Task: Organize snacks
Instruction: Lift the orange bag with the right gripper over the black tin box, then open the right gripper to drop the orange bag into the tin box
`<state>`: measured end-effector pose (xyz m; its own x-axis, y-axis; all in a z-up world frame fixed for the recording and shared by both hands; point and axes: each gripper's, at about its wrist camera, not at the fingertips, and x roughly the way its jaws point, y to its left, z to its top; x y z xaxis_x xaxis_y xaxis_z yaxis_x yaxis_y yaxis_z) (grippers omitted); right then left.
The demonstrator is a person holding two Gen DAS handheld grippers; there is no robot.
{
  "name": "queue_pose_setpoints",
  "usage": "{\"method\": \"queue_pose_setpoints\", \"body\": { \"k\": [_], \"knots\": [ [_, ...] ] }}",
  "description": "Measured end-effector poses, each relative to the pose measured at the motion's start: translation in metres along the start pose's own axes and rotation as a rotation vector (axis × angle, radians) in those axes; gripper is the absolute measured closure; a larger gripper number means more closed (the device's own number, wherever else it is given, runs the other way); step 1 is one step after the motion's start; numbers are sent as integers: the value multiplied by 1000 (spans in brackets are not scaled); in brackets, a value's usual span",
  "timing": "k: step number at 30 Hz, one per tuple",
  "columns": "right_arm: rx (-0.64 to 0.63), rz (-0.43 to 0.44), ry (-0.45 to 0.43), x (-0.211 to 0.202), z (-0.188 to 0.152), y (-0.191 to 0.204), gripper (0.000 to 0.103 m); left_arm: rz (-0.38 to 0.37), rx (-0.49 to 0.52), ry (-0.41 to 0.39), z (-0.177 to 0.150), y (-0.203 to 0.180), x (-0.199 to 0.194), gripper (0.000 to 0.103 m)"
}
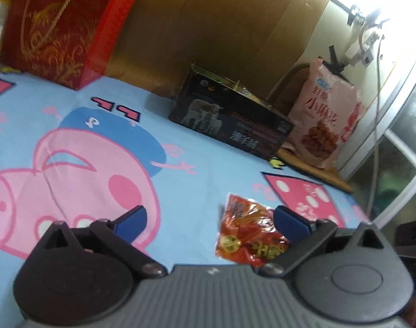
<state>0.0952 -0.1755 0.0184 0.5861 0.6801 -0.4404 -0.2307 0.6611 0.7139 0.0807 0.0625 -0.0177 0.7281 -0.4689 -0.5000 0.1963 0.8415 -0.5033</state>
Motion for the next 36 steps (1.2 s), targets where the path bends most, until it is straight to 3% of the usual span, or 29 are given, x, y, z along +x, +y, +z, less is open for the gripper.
{"method": "queue_pose_setpoints", "body": {
  "k": [8, 15, 16, 17, 18, 23, 27, 32, 36],
  "knots": [
    [322, 230, 0, -10, 6, -44, 95, -170, -133, 76, -1, 4, 3, 1],
    [520, 419, 0, -11, 3, -65, 96, -253, -203, 118, -8, -5, 6, 4],
    [529, 439, 4, -12, 3, -64, 96, -270, -220, 125, -7, -5, 6, 16],
    [527, 453, 7, -13, 4, -63, 96, -291, -235, 138, -7, -6, 8, 39],
    [517, 459, 9, -14, 5, -60, 96, -298, -244, 151, -5, -9, 10, 49],
    [451, 429, -5, -21, 27, -47, 95, -273, -189, 145, 22, -26, 14, 51],
    [344, 372, -37, -16, 68, -32, 96, -204, -59, 81, 76, -48, 29, 50],
    [177, 246, -122, 7, 135, -15, 95, -99, 60, 15, 145, -65, 72, 49],
    [78, 102, -163, 43, 170, -21, 94, 24, 128, 4, 171, -69, 118, 47]
  ]
}}
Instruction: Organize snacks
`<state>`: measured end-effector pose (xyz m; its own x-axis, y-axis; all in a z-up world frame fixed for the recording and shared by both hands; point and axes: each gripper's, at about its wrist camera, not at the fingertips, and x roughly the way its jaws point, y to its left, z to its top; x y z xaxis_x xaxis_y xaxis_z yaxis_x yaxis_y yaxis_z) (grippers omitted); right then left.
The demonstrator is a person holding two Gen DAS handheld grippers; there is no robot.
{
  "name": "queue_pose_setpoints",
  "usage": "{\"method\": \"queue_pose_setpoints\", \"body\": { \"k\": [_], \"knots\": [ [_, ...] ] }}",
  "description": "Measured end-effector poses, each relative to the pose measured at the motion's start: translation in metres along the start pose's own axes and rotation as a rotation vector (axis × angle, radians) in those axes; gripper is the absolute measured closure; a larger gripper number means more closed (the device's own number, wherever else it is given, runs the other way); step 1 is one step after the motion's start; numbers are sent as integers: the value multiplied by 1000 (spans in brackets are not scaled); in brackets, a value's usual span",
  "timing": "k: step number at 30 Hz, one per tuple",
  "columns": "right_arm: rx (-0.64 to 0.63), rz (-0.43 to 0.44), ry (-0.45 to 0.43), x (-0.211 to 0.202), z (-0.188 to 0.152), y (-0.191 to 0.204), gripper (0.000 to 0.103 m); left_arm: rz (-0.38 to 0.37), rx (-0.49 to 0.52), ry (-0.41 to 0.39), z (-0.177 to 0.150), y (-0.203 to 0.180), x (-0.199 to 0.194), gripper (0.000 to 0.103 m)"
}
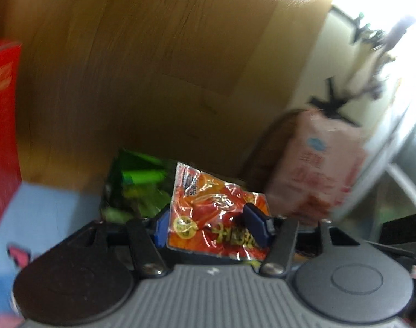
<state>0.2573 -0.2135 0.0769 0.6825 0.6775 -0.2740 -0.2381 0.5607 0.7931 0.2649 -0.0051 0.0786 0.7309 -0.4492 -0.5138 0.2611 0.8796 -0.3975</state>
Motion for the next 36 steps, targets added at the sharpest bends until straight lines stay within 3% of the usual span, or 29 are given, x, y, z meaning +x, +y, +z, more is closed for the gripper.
{"method": "queue_pose_setpoints", "body": {
  "k": [4, 7, 8, 11, 15, 18, 25, 28, 36],
  "knots": [
    [-175, -176, -5, 40, 1, -2, 90, 143, 72, 13, 0, 1, 38, 42],
    [-310, -264, -16, 54, -7, 3, 81, 187, 73, -9, -5, 6, 39, 41],
    [-323, -266, -39, 50, -10, 5, 74, 190, 66, -28, -8, 8, 34, 37],
    [-351, -268, -109, 29, -21, 11, 72, 227, 50, -76, -18, 9, 12, 35],
    [-353, -260, -117, 2, -46, 21, 72, 275, 43, -113, -37, -2, -27, 31],
    [-326, -270, -101, -18, -70, 26, 70, 318, 61, -127, -66, -15, -57, 20],
    [-289, -303, -31, -54, -130, 39, 68, 388, 91, -33, -141, -30, -87, 17],
    [-275, -319, -42, -71, -148, 41, 62, 411, 83, -6, -162, -30, -92, 17],
    [-243, -354, -121, -98, -168, 36, 60, 488, 140, -14, -198, -38, -104, 9]
  ]
}}
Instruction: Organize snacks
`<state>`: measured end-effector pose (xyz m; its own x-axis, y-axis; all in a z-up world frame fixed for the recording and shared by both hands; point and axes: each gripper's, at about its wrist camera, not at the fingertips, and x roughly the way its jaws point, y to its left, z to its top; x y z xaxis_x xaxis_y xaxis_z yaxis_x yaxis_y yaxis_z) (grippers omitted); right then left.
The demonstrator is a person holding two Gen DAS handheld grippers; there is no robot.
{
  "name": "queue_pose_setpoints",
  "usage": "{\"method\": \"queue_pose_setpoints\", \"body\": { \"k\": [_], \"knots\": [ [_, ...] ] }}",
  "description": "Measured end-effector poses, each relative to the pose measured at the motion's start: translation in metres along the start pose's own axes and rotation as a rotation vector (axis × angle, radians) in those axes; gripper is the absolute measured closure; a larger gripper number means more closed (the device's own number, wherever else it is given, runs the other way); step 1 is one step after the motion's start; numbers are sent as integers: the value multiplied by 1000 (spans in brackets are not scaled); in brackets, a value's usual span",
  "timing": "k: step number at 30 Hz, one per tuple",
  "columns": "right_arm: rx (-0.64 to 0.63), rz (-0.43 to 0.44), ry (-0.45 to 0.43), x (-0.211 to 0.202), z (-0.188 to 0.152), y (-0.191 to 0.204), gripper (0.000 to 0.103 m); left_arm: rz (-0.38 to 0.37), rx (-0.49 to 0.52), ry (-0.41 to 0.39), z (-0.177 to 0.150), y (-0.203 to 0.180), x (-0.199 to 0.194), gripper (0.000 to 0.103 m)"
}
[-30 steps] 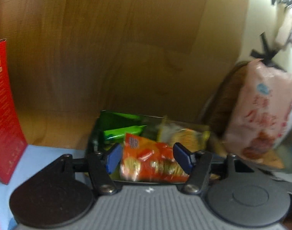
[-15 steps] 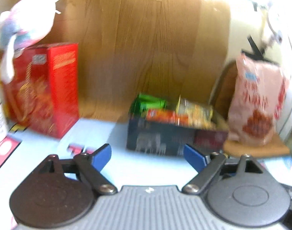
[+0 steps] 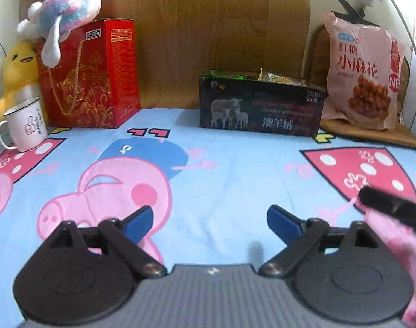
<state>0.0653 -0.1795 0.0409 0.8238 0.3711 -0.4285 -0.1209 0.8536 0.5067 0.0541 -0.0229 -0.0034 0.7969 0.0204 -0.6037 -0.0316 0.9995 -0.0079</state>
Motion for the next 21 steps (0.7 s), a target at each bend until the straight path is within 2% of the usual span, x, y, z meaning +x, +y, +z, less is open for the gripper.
{"method": "queue_pose_setpoints", "body": {
  "k": [6, 11, 16, 21],
  "knots": [
    [2, 6, -41, -6, -2, -3, 57, 43, 12, -1, -11, -2, -1, 9],
    [-7, 7, -57, -8, -3, -1, 50, 57, 14, -11, -12, -2, -1, 7],
    [-9, 6, -62, -10, -4, -1, 49, 66, 11, -2, -13, -2, 1, 6],
    [-11, 6, -72, -12, -4, -2, 39, 71, 7, -2, -14, -1, 1, 4]
  ]
}}
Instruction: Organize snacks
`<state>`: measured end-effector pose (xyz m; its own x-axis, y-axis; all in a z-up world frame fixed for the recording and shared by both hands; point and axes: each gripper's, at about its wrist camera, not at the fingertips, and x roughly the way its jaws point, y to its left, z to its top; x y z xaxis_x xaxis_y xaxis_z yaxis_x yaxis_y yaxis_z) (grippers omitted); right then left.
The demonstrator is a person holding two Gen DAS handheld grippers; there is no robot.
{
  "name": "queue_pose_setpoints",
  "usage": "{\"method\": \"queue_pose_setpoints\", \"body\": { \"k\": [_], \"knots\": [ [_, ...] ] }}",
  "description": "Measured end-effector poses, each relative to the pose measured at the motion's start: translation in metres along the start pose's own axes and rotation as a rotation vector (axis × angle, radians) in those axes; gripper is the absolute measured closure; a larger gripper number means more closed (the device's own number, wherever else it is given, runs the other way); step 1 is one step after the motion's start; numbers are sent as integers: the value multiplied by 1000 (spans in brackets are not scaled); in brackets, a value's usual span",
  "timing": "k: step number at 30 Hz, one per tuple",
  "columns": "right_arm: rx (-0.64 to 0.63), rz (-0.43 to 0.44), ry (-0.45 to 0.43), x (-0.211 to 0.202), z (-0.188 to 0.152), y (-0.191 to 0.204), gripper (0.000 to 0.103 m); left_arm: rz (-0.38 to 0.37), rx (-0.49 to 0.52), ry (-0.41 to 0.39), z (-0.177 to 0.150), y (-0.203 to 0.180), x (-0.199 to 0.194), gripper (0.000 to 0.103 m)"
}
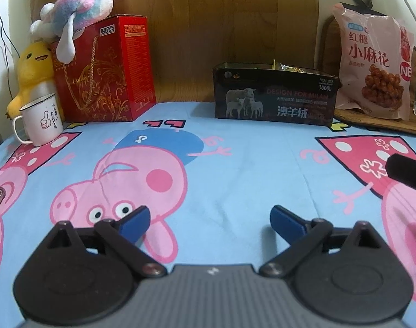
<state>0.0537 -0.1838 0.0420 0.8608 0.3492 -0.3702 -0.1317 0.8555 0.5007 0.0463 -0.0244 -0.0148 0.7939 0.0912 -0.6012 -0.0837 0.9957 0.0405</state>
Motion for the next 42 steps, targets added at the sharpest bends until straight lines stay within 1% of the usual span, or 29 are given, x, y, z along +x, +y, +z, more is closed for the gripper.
{"method": "queue_pose_setpoints", "body": {
  "k": [4, 6, 11, 15, 19, 23, 24, 26, 29, 32, 33, 38, 42],
  "knots": [
    [-9, 3, -3, -1, 0, 2, 36, 5, -5, -4, 0, 0, 0, 2],
    [-10, 5, -3, -1, 0, 2, 36, 10, -8, -8, 0, 0, -1, 1],
    [-11, 15, 0, 0, 0, 2, 35, 34, -10, -25, 0, -1, -3, 0],
    [-11, 19, -1, 0, 0, 2, 32, 64, -20, -67, -2, -1, -10, 0],
    [-8, 22, -14, -2, 0, 2, 27, 85, -55, -128, -4, 4, -18, 0],
    [-4, 22, -23, -3, -1, 3, 23, 104, -49, -129, -2, 4, -19, 0],
    [-4, 22, -24, -3, 0, 3, 22, 114, -44, -128, -1, 3, -19, 0],
    [-4, 19, -28, -4, -1, 3, 21, 162, -38, -140, -2, 2, -21, 0],
    [-1, 16, -28, -3, -1, 3, 21, 228, -27, -186, -3, -1, -28, 0],
    [0, 15, -28, -3, 0, 2, 21, 293, 5, -230, -4, -5, -32, 0],
    [0, 16, -28, -3, 0, 2, 21, 303, 10, -238, -4, -6, -32, 0],
    [2, 15, -29, -4, 0, 3, 20, 297, -18, -260, -4, -1, -34, 0],
    [2, 16, -28, -3, -1, 3, 20, 265, -67, -262, -5, 6, -33, 0]
  ]
}}
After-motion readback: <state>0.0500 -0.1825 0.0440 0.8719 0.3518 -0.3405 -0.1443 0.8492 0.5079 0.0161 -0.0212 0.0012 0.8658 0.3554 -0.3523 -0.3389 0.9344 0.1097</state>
